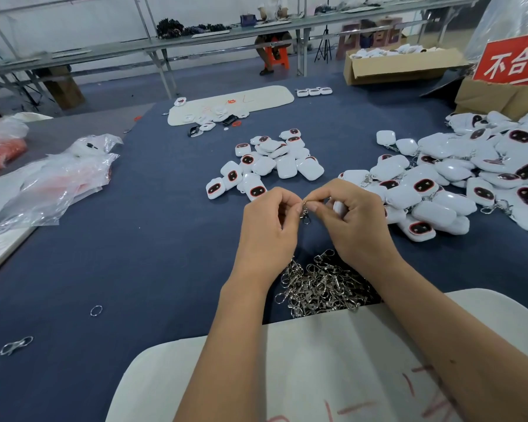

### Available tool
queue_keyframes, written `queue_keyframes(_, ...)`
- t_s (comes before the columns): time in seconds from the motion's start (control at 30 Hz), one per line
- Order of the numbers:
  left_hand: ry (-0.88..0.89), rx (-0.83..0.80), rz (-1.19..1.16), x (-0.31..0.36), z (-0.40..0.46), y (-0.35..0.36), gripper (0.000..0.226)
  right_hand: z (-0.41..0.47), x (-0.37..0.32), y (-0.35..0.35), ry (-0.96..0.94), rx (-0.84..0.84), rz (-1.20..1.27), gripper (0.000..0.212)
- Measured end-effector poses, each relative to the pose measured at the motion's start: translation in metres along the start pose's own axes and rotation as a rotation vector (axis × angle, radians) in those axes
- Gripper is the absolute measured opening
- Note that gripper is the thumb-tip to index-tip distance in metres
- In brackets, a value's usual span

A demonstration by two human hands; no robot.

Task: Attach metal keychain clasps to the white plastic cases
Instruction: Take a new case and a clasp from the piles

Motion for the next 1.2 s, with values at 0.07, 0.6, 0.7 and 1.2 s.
queue_keyframes(0.07,0.004,0.012,-0.016,0.002,0.000,0.002,0.012,0.001,0.008,-0.001,0.075,0.006,0.063,0.014)
queue_keyframes(0.6,0.082,0.058,0.042,0.011,-0.001,0.005,0.012,0.000,0.029,0.010,0.290,-0.052,0.299,0.014)
queue_keyframes(0.7,0.050,0.029,0.044,0.005,0.000,0.006,0.013,-0.001,0.033,0.010,0.331,-0.014,0.254,0.022)
queue_keyframes(1.2,-0.036,-0.155,0.118,-0.006,-0.006,0.018,0.015,0.001,0.045,-0.005,0.365,0.165,0.236,0.022)
Point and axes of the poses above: each hand's wrist, its own z-axis towards the middle knuckle, its own y-axis out of the palm, x = y × z, the point moved 8 cm from there along z, towards the middle knuckle, and after that the axes turned 10 degrees about x, right-handed, at the moved point
